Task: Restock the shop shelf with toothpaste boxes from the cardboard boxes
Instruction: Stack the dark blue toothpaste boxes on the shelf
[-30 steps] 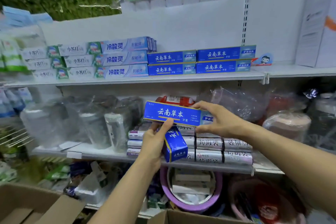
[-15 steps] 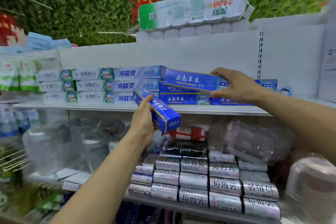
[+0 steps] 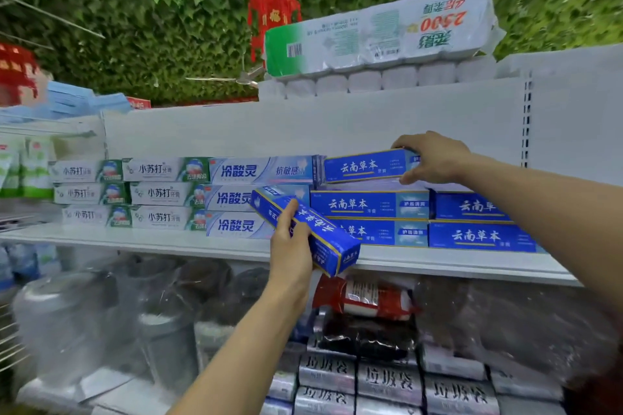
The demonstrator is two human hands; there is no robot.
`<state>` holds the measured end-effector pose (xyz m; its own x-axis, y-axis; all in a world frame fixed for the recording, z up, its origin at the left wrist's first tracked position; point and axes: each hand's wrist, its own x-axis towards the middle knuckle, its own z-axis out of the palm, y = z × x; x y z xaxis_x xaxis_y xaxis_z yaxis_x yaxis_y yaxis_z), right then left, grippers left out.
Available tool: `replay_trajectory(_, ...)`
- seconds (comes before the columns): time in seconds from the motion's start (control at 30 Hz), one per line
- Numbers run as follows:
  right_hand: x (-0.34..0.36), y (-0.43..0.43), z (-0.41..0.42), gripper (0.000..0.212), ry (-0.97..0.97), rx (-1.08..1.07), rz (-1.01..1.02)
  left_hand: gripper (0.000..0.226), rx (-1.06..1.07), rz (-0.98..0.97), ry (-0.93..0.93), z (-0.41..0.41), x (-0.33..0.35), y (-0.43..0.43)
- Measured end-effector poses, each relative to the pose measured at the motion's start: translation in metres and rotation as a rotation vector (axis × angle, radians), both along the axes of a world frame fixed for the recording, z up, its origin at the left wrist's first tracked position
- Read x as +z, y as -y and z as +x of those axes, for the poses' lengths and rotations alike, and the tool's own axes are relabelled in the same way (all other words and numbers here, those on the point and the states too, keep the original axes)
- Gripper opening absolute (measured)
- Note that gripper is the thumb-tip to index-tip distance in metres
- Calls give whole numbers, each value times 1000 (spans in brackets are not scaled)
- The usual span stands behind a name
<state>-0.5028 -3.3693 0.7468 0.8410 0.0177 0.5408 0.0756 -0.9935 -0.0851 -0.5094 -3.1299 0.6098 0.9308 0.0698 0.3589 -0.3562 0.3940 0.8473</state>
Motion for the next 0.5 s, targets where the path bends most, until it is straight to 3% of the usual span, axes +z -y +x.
replay_trajectory(0.4,-11,15,50,52,-179,50,86,48,67,-54,38,7,-7,7)
replay_trajectory(0.5,-15,7,44,51,-40,-1,-37,47,70,-103,64,4,-6,8)
